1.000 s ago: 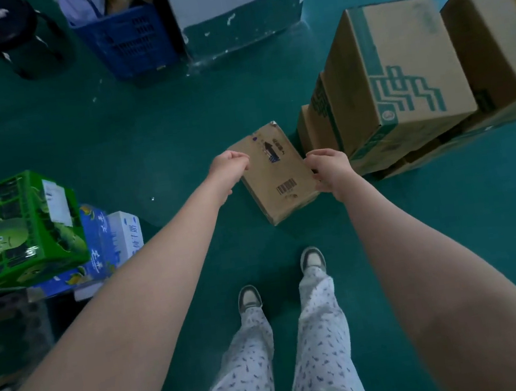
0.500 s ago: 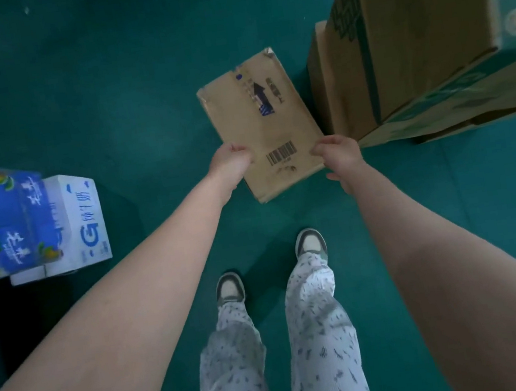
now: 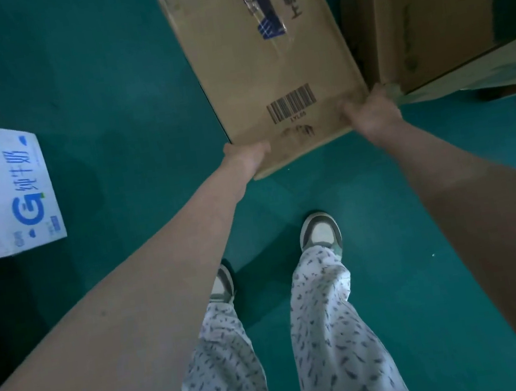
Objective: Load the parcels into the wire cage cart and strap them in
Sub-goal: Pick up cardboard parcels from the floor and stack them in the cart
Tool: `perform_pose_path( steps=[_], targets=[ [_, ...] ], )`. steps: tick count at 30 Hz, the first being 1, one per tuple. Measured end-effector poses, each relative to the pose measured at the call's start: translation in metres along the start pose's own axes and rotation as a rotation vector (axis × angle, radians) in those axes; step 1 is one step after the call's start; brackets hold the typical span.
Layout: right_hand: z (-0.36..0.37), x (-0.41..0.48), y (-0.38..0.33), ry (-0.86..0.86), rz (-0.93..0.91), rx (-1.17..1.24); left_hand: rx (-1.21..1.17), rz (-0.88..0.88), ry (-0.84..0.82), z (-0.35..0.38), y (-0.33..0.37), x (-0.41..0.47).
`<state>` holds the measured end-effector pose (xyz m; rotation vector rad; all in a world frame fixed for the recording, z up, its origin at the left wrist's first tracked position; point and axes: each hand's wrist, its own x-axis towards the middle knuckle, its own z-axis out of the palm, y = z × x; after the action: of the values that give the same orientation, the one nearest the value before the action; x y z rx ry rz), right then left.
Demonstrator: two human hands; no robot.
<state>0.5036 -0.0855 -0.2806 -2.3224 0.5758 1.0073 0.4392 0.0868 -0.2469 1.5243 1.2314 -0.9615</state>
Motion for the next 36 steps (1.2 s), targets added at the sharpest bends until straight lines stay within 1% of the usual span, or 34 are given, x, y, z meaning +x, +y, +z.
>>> perform_pose_path(
  steps=[3, 5, 7, 10, 12, 19, 23, 27, 31, 36],
  targets=[
    [0.001, 0.012, 0.005, -0.039, 0.04, 0.047, -0.123, -0.087, -0.05, 0.008, -0.001, 0.009],
    [0.001, 0.012, 0.005, -0.033, 0.046, 0.071, -0.226, -0.102, -0.043, 0.01, -0.003, 0.012],
    [0.003, 0.003, 0.001, -0.006, 0.054, 0.156, -0.314, -0.074, -0.007, 0.006, -0.006, 0.008],
    [0.003, -0.015, -0.012, -0.026, 0.034, 0.351, -0.428, -0.011, 0.056, -0.005, -0.006, -0.008],
    [-0.002, -0.027, -0.026, -0.044, 0.034, 0.394, -0.482, 0.012, 0.075, -0.018, 0.0, -0.024],
    [-0.037, -0.076, -0.068, -0.048, 0.032, 0.358, -0.5, 0.123, 0.093, -0.066, 0.015, -0.096],
    [-0.067, -0.125, -0.1, -0.026, -0.015, 0.323, -0.574, 0.183, 0.131, -0.093, 0.025, -0.154],
    [-0.097, -0.176, -0.132, -0.061, -0.032, 0.312, -0.609, 0.227, 0.157, -0.118, 0.032, -0.215],
    [-0.123, -0.227, -0.168, -0.084, -0.064, 0.291, -0.641, 0.263, 0.186, -0.144, 0.032, -0.277],
    [-0.142, -0.287, -0.202, -0.118, -0.135, 0.2, -0.753, 0.266, 0.221, -0.167, 0.008, -0.346]
  ],
)
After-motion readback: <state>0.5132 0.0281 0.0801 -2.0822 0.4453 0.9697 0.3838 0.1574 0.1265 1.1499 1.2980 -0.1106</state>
